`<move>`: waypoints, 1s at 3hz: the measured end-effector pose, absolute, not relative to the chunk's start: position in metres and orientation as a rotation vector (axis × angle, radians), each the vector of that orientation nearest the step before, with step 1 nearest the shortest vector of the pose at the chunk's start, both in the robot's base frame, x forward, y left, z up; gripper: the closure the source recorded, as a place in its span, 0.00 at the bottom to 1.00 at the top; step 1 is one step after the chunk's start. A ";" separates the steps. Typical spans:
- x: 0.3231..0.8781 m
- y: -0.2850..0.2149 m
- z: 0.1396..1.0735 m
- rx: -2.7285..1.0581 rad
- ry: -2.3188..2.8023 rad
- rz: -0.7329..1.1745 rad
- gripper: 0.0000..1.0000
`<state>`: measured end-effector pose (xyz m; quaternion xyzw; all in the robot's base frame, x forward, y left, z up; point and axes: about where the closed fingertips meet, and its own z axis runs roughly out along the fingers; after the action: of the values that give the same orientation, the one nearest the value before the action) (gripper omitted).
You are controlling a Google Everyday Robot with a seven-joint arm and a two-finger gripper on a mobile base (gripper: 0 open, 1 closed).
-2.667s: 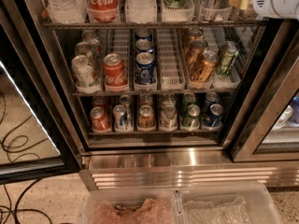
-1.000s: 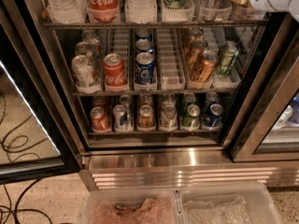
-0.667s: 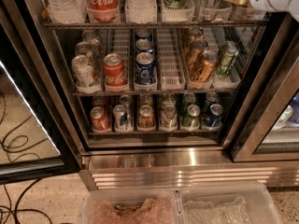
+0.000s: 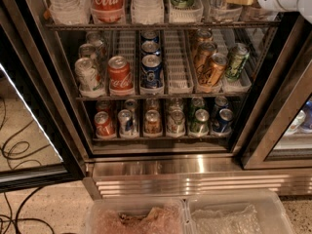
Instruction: Pick blue plastic bottle from top shelf of fridge
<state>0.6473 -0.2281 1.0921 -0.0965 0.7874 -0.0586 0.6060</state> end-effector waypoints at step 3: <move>0.655 -0.224 1.098 -0.222 1.814 -0.141 0.41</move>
Offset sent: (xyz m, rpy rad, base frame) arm 0.0065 0.0031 0.0045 -0.0026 -0.0059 -0.0029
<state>0.6549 -0.2242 1.0979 -0.0961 0.7851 -0.0612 0.6088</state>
